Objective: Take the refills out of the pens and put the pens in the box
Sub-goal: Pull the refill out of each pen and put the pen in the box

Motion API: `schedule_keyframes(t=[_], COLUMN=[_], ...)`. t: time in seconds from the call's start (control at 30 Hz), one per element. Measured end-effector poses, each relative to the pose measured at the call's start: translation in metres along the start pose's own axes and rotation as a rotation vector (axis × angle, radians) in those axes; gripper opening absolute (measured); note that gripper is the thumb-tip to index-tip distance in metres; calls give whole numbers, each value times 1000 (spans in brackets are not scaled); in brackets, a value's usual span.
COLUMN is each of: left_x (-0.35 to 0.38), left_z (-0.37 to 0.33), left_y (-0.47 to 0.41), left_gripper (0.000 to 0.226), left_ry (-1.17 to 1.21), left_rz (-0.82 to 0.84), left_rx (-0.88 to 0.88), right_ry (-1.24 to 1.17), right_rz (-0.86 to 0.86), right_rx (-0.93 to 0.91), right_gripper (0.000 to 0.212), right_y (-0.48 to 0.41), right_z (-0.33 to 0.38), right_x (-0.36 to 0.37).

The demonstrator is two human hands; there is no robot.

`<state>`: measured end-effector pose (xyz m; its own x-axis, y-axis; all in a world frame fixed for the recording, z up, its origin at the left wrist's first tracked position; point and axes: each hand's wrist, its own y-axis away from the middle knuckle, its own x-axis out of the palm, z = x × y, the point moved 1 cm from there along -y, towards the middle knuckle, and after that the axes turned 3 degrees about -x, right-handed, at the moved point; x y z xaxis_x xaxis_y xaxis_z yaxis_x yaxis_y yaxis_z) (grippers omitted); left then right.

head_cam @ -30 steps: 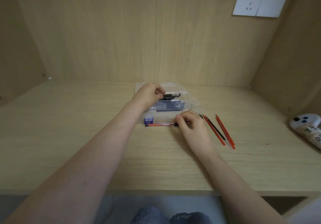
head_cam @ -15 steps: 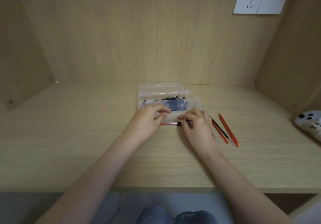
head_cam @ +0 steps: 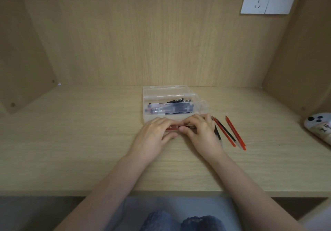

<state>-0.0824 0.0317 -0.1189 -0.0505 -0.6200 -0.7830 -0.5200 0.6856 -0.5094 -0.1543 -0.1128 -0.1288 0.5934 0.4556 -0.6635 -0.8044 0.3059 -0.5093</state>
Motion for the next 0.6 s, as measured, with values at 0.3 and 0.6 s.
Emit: schedule_keyframes(t=[0.3, 0.6], left_x=[-2, -9], left_z=[-4, -3], left_y=[2, 8], left_gripper=[15, 21], left_ry=[-56, -115], left_rz=[-80, -57], left_rx=[-63, -89], right_ry=[-372, -387], right_rz=[64, 50], right_rx=[77, 61], right_gripper=[14, 8], right_y=[0, 2], right_z=[8, 10], right_x=[-6, -9])
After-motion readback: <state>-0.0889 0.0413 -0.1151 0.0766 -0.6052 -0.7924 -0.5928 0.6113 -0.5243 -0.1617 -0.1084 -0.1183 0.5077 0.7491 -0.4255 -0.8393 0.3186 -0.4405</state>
